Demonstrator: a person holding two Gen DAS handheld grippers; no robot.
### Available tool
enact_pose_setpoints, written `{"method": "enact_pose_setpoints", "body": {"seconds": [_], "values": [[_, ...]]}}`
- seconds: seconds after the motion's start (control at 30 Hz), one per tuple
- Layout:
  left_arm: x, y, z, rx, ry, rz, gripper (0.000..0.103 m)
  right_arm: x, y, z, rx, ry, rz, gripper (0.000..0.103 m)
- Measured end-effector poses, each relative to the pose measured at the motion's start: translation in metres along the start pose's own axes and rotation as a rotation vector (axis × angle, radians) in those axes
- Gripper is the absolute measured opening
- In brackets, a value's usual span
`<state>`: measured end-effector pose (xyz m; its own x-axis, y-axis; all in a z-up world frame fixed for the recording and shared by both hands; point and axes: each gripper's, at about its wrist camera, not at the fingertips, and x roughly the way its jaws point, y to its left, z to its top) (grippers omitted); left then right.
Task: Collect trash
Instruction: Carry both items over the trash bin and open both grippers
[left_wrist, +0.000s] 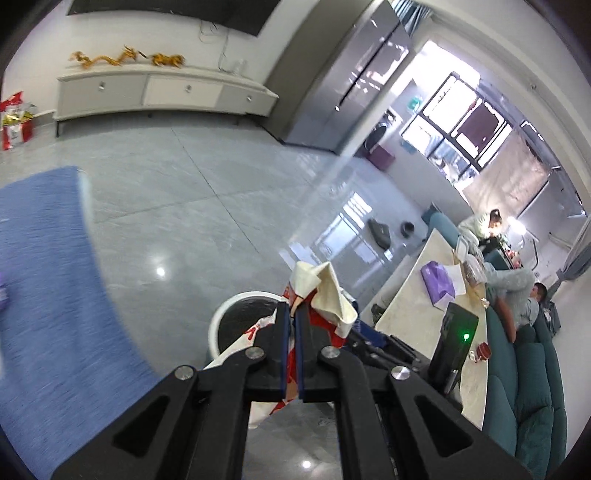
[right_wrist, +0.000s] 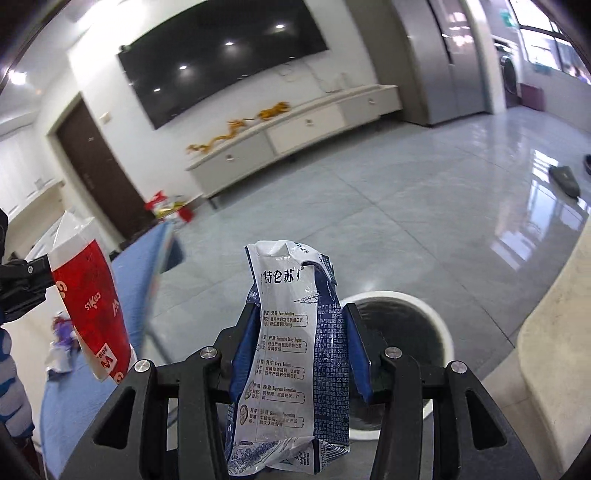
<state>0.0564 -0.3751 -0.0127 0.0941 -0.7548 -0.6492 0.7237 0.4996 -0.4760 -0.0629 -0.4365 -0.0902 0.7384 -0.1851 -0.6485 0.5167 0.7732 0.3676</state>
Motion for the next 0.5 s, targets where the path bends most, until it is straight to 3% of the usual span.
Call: {"method": "enact_pose_setpoints", "body": {"seconds": [0.27,0.5], "values": [[0.106,-0.004,0.011,-0.020,0.105,-0.009,0.003,0.034,-0.046,0.006,0.069,0.007,-0.069,0.047],[0.159,0.003,0.008,-0.042,0.173,-0.014,0.005,0.048,-0.060,0.000,0.085,0.010,-0.126,0.049]]}}
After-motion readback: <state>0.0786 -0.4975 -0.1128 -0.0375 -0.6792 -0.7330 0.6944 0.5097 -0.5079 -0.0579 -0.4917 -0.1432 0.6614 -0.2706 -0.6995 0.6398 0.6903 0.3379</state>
